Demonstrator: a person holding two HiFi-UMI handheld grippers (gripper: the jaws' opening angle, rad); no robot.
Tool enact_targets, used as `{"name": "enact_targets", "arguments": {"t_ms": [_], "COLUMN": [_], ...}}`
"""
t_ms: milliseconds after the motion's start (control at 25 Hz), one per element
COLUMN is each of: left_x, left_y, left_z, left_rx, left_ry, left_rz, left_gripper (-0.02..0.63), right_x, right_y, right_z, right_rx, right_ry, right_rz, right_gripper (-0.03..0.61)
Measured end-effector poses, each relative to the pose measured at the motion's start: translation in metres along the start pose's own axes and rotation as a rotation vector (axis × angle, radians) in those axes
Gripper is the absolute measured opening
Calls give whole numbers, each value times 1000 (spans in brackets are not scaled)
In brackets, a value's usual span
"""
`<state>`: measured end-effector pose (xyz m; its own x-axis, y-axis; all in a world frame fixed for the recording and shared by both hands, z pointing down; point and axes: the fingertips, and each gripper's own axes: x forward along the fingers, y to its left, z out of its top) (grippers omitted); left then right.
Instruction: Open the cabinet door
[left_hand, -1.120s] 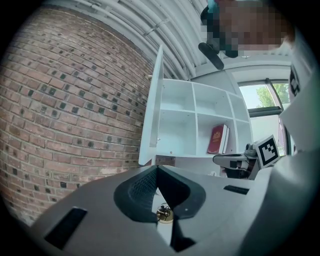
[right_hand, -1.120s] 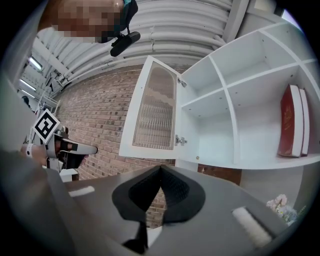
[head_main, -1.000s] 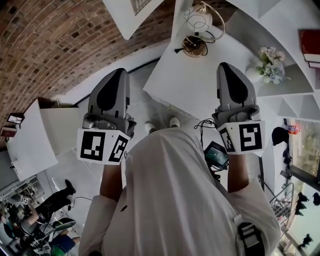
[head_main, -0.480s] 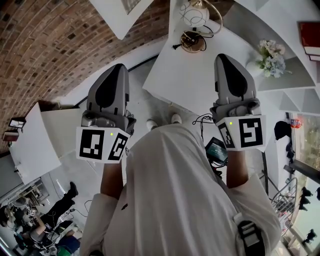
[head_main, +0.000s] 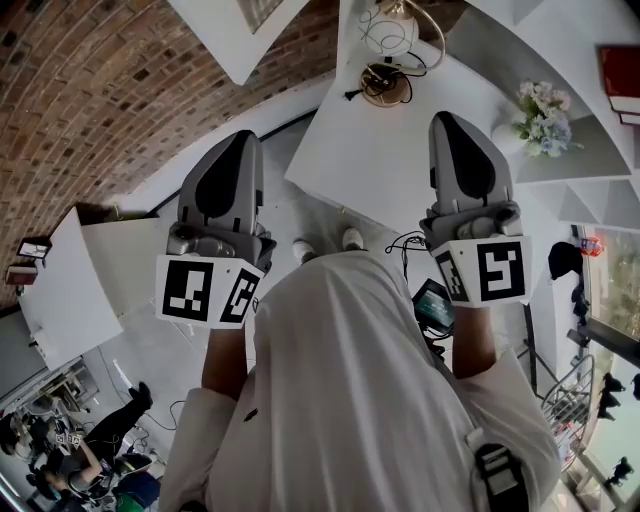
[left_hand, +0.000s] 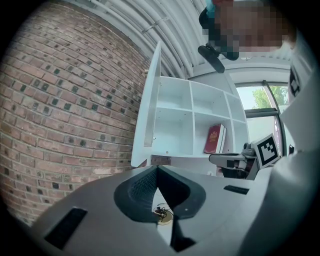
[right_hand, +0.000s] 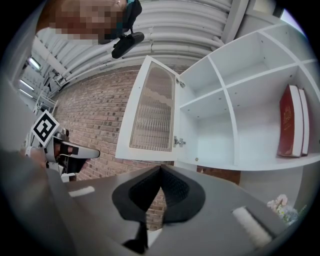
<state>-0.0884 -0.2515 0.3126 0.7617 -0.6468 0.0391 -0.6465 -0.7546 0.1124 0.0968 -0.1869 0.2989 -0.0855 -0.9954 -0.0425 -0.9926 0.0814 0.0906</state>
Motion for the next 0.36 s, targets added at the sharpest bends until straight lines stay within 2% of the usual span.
{"name": "enact_targets", "arguments": {"t_ms": [360], "left_x": [2], "left_y": [-5], "left_z": [-2], "left_rx": [0], "left_ry": [2], "left_rz": [-4], "left_gripper": [8], "right_x": [-4], "right_y": [0], "right_z": [-1], "right_rx": [2], "right_ry": [2], "right_rz": [5], "right_gripper": [2]}}
